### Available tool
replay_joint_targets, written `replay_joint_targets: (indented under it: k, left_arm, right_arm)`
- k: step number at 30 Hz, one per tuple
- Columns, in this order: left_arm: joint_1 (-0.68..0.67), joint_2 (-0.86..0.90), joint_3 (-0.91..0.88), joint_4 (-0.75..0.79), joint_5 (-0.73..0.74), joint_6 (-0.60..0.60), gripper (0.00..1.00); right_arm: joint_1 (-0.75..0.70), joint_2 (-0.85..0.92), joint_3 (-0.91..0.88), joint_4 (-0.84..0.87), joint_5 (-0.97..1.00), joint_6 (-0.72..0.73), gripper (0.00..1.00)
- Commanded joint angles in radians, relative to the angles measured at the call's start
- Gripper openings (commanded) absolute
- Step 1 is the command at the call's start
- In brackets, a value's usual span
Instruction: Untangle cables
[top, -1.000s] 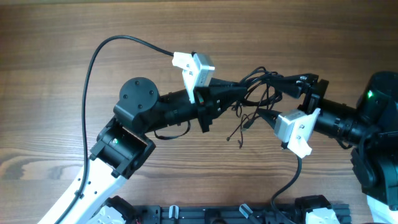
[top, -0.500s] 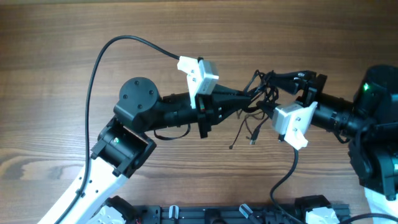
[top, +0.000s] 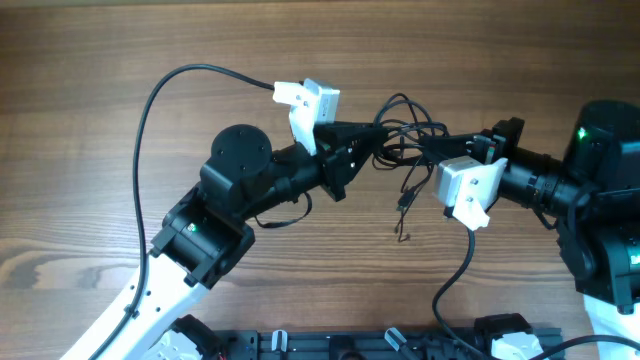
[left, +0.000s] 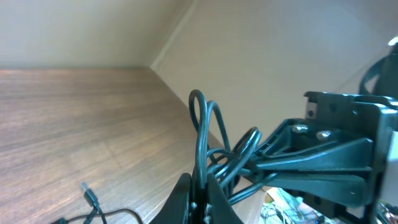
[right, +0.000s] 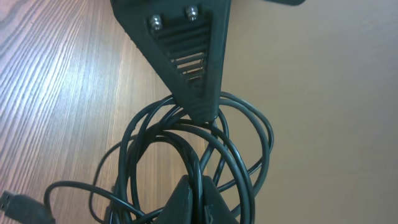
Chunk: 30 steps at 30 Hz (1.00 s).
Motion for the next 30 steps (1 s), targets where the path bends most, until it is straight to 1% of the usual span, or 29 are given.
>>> replay_joint_targets:
  k: [1, 2, 3, 6, 9, 11, 14, 16, 17, 18, 20, 21, 22, 23, 24, 26, 27, 28, 29, 30]
  left_arm:
    - [0.02, -0.008, 0.008, -0.068, -0.23, -0.022, 0.04]
    - [0.02, -0.008, 0.008, -0.086, -0.232, -0.014, 0.04]
    - [0.02, -0.008, 0.008, -0.095, -0.232, -0.014, 0.04]
    - [0.02, -0.008, 0.008, -0.099, -0.229, -0.013, 0.04]
    - [0.02, -0.008, 0.008, -0.105, -0.213, 0.025, 0.04]
    - [0.02, -0.008, 0.008, -0.105, -0.216, 0.036, 0.04]
    - [0.02, -0.008, 0.008, -0.105, -0.237, 0.035, 0.04]
    - [0.02, -0.008, 0.008, -0.108, -0.29, 0.013, 0.04]
    - [0.02, -0.008, 0.008, -0.117, -0.346, -0.041, 0.04]
    - [0.02, -0.008, 0.008, -0.127, -0.398, -0.083, 0.04]
    - [0.02, -0.008, 0.008, -0.119, -0.418, -0.101, 0.04]
    - [0.02, -0.008, 0.008, -0.111, -0.422, -0.105, 0.04]
    - [0.02, -0.008, 0.008, -0.107, -0.425, -0.105, 0.04]
    - [0.02, -0.01, 0.008, -0.098, -0.426, -0.105, 0.04]
    - [0.02, -0.011, 0.008, -0.089, -0.425, -0.104, 0.04]
    - [0.02, -0.022, 0.008, -0.086, -0.434, -0.104, 0.04]
    - [0.02, -0.031, 0.008, -0.086, -0.449, -0.104, 0.04]
    - [0.02, -0.041, 0.008, -0.084, -0.455, -0.099, 0.04]
    - [0.02, -0.046, 0.008, -0.081, -0.456, -0.092, 0.04]
    - [0.02, -0.052, 0.008, -0.076, -0.455, -0.092, 0.04]
  right_arm:
    - [-0.001, -0.054, 0.005, 0.01, -0.021, 0.002, 0.04]
    - [-0.001, -0.066, 0.005, 0.018, -0.02, 0.01, 0.04]
    - [-0.001, -0.075, 0.005, 0.036, -0.02, 0.053, 0.04]
    - [-0.001, -0.089, 0.005, 0.158, 0.06, 0.27, 0.04]
    - [-0.001, -0.089, 0.005, 0.313, 0.333, 0.639, 0.04]
    - [-0.001, -0.089, 0.005, 0.351, 0.439, 0.771, 0.04]
    - [-0.001, -0.088, 0.005, 0.392, 0.619, 1.049, 0.05]
    - [-0.001, -0.089, 0.005, 0.398, 0.721, 1.257, 0.04]
    - [-0.001, -0.089, 0.005, 0.397, 0.752, 1.328, 0.04]
    - [-0.001, -0.088, 0.005, 0.397, 0.804, 1.434, 0.04]
    - [-0.001, -0.088, 0.005, 0.393, 0.865, 1.641, 0.04]
    - [-0.001, -0.088, 0.005, 0.378, 0.896, 1.778, 0.04]
    - [-0.001, -0.088, 0.005, 0.358, 0.924, 1.886, 0.04]
    - [-0.001, -0.085, 0.005, 0.311, 0.97, 2.074, 0.04]
    - [-0.001, -0.081, 0.005, 0.257, 1.011, 2.218, 0.04]
    - [-0.001, -0.067, 0.005, 0.163, 1.102, 2.387, 0.04]
    - [-0.001, -0.058, 0.005, 0.118, 1.11, 2.465, 0.13]
    - [-0.001, -0.05, 0.005, 0.092, 1.109, 2.453, 0.34]
    - [-0.001, -0.047, 0.005, 0.08, 1.11, 2.43, 0.51]
    - [-0.001, -0.04, 0.005, 0.065, 1.108, 2.361, 0.76]
